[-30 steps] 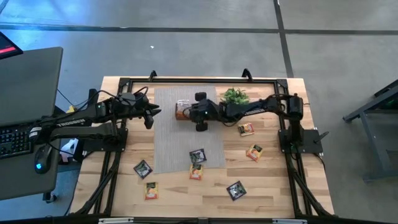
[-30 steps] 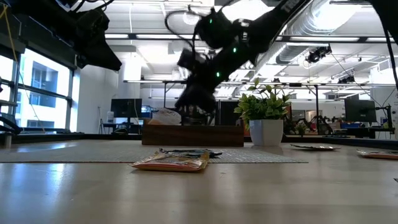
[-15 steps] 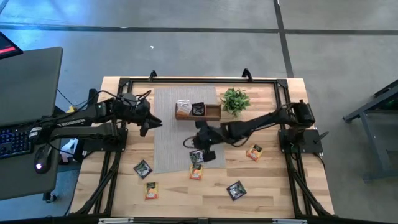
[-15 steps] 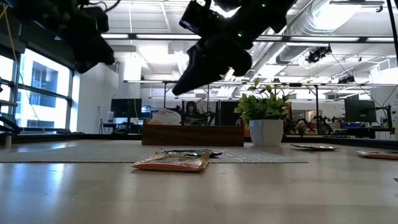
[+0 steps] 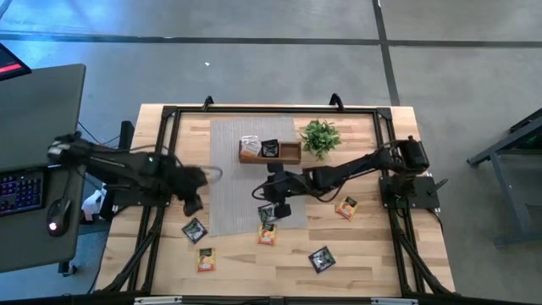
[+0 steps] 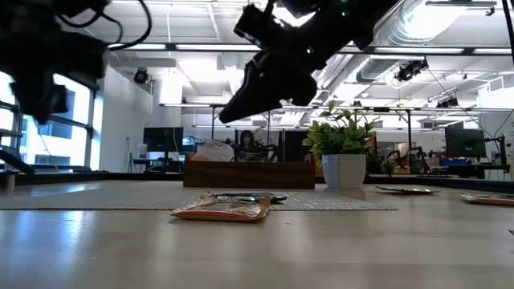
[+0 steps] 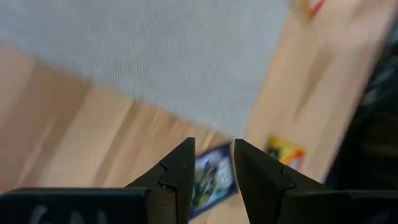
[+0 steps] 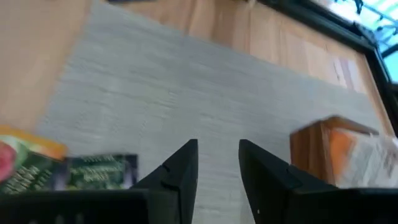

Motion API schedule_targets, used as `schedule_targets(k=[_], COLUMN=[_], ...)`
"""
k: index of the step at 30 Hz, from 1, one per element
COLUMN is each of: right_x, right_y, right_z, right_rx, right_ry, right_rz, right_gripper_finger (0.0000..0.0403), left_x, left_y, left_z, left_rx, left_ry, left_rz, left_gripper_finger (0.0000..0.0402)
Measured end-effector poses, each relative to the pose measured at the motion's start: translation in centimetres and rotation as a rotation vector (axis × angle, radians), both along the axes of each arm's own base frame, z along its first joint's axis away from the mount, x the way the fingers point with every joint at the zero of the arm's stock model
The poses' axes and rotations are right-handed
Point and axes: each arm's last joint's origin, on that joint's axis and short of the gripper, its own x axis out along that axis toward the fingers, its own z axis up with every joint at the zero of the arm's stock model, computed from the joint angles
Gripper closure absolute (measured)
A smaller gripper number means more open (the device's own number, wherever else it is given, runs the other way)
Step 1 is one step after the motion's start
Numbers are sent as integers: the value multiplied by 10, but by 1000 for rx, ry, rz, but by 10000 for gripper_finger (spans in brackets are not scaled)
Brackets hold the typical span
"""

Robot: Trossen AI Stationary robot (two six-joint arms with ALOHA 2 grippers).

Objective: Pick & Place Tea
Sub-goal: Put the black tea bag in the middle section of the brown wooden organizer

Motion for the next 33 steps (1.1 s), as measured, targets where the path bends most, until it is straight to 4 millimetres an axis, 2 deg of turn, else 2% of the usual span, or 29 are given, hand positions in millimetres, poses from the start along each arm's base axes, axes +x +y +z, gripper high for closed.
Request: schedule_targets(k=[7,12,20,28,30,33], right_x=[-2,-1,1,3,3,3], right_y=[-11,-19,-32,-42,-42,-41], right_z=[-4,-3,-1,1,1,1], right_rx=[-7,-18,-51,-16,-14,-13], right_ry=[47,45,20,-7,-7,-7], right_rz=[-26,-35,-43,-36,-32,-31], right_gripper_finger=[290,290,290,290,290,290], left_x=[1,0,5,7,7,7], left_y=[-45,-65,-84,-85,-85,-85], left_z=[-26,-46,-64,-66,-68,-72], left_rx=[89,185,173,176,187,210], left_ry=[223,331,392,390,403,439], left_rz=[7,52,91,127,129,130], left_gripper_finger=[291,291,291,293,307,356])
